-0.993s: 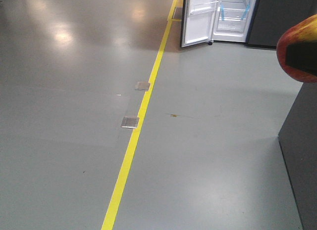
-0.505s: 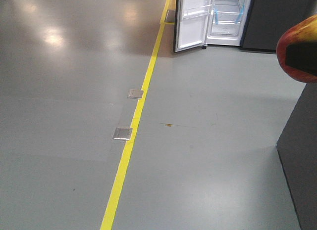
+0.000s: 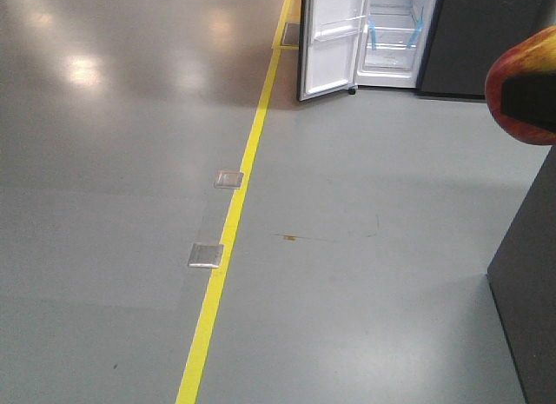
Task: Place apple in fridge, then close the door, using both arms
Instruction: 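Drive toward the open white refrigerator, apple held in the right gripper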
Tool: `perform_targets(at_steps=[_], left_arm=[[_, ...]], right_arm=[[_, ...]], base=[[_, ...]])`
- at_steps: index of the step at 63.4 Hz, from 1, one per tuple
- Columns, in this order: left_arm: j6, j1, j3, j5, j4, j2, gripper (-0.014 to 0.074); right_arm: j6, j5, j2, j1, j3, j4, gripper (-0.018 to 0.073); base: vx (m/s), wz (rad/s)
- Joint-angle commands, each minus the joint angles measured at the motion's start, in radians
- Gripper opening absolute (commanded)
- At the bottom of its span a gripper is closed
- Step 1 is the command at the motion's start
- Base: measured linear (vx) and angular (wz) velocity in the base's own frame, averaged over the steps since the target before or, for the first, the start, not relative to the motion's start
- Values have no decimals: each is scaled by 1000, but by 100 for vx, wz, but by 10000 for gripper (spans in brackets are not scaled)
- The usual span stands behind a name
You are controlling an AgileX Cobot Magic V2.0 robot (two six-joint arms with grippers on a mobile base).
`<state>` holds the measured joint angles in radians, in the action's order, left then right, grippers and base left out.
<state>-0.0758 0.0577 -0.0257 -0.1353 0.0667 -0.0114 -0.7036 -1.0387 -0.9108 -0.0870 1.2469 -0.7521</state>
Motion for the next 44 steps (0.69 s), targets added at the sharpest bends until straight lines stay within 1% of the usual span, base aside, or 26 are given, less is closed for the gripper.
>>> perform_targets(at_steps=[1, 44], left_arm=[[7, 1, -21, 77, 9, -14, -6], [7, 1, -21, 77, 9, -14, -6]], right_arm=[[-5, 59, 8, -2, 23, -49, -6], [-5, 59, 8, -2, 23, -49, -6]], base=[[21, -5], [20, -7]])
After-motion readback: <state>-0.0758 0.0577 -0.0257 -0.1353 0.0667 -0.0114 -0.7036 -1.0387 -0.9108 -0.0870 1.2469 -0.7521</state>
